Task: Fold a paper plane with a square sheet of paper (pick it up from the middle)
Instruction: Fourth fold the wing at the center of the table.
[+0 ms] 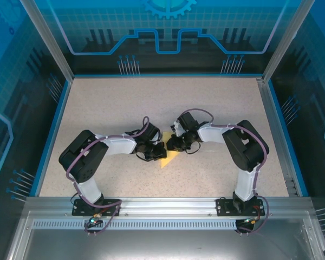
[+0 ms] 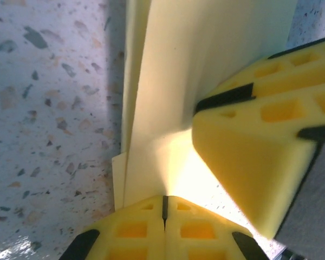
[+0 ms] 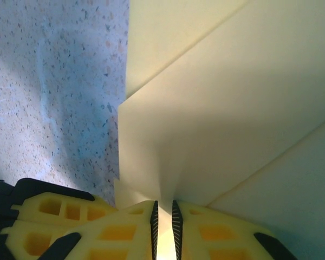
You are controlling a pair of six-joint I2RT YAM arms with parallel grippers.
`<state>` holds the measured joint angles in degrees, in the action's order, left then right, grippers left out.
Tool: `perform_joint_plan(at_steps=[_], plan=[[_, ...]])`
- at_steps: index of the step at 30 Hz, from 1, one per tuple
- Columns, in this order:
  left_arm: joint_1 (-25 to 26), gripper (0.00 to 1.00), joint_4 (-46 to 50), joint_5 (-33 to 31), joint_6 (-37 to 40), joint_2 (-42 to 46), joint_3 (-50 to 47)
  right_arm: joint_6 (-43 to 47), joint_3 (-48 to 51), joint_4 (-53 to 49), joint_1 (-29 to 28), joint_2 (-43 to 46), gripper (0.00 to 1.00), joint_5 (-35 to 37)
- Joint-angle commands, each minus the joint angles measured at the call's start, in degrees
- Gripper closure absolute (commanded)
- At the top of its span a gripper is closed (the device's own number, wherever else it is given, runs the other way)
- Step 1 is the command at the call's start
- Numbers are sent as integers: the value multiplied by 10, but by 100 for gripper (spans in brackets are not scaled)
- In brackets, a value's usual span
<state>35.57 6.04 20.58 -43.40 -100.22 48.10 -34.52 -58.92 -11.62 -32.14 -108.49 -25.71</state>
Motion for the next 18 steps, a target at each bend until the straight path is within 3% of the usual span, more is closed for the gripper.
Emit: perform_joint_plan(at_steps=[1, 18], plan=[[-1, 100, 42, -35, 13, -21, -26, 4, -36, -26, 34, -14, 81, 27], [-2, 100, 27, -16, 30, -50, -43, -27, -103, 15, 102, -97, 80, 66]])
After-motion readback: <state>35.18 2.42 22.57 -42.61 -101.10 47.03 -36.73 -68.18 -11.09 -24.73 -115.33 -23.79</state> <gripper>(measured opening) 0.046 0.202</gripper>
